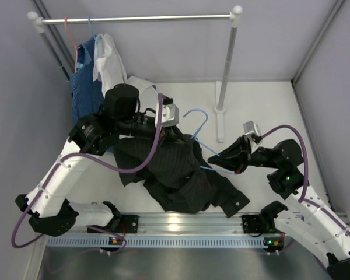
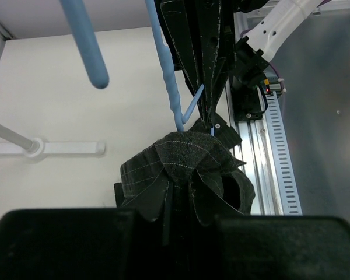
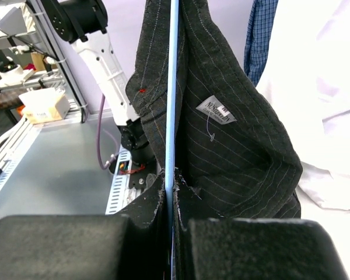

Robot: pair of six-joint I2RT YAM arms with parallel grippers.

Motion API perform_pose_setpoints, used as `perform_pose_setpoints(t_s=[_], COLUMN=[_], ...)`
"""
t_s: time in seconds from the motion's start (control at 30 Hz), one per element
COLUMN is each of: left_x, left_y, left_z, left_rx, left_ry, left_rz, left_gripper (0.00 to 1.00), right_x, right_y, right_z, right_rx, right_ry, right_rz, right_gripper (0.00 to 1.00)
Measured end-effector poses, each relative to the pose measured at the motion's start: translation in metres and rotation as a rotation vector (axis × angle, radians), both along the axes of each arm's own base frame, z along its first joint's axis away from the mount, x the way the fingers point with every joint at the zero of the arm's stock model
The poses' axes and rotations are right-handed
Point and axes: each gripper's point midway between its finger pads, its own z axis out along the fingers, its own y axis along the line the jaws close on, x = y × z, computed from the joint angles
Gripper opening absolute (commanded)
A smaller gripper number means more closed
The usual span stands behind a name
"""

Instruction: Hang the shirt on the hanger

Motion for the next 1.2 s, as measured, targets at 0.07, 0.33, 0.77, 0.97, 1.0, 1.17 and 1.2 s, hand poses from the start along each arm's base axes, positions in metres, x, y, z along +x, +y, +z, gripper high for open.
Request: perform_pose_setpoints(t_s=[0.07,0.33,0.77,0.97,1.0,1.17,1.2], left_x=[0.0,-0.004,0.025,-0.011,-0.021,-0.068,-0.075], left_y=[0.0,-0.004,0.019,0.036,0.04,0.059,0.063], left_z=[-0.003,-0.027,-0.032,-0.041,-0.042,-0.044,-0.044], left_rx=[0.004,0.037,0.073,0.039,0.026,-0.024,-0.034], left_ry=[0.014,0.08,0.121,0.205,0.218,0.279,0.283], left_rz=[-0.004,-0.026,0.288,0.25,0.228,0.129,0.112], left_gripper=[0.0,0.0,0.0,0.0,0.0,0.0,0.0], right_x=[0.0,0.01,0.072,0.076,0.078,0.097,0.099], right_y=[0.0,-0.004,-0.092,-0.13,-0.131,-0.106,-0.094], right_z=[-0.002,0.019,-0.012,-0.057,-0.062,-0.106,-0.115], right_rx=[-0.008,0.032,0.042,0.05,0.043,-0.173,-0.222], right_ry=[0.003,-0.026,0.457,0.736,0.759,0.868,0.89], right_rz=[0.0,-0.091,-0.854,-1.104,-1.117,-1.084,-1.018], right_gripper=[0.0,0.98,0.96,0.92,0.91,0.83,0.8])
